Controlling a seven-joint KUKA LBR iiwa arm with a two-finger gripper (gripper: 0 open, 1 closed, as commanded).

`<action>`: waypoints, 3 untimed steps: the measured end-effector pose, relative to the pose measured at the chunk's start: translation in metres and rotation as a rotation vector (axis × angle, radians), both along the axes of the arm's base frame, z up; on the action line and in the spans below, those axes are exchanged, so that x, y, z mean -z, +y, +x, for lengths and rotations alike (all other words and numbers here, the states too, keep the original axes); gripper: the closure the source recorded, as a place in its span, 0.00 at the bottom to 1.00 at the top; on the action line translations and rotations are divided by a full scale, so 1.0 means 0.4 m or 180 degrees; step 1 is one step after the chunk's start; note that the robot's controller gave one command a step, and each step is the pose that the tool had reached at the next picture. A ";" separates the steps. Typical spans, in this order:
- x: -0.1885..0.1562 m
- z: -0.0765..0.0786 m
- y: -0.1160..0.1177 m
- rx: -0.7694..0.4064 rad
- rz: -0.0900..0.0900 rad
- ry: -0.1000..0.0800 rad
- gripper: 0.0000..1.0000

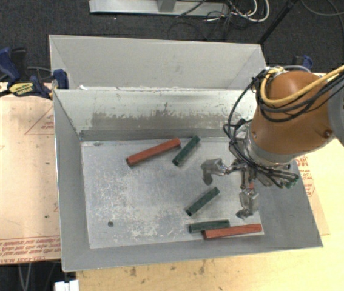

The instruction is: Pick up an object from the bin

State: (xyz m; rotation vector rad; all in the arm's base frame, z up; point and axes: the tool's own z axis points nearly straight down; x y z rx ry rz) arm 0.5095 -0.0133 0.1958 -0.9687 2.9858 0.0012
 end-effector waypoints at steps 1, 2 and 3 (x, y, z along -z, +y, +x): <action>0.311 0.094 0.018 -0.0574 0.0003 0.0018 0.00; 0.301 0.096 0.018 -0.0572 0.0000 0.0007 1.00; -0.124 0.133 0.067 -0.0574 -0.0002 -0.0034 1.00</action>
Offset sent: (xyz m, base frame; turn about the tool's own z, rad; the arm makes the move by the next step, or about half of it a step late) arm 0.0384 0.0065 -0.1201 -0.1826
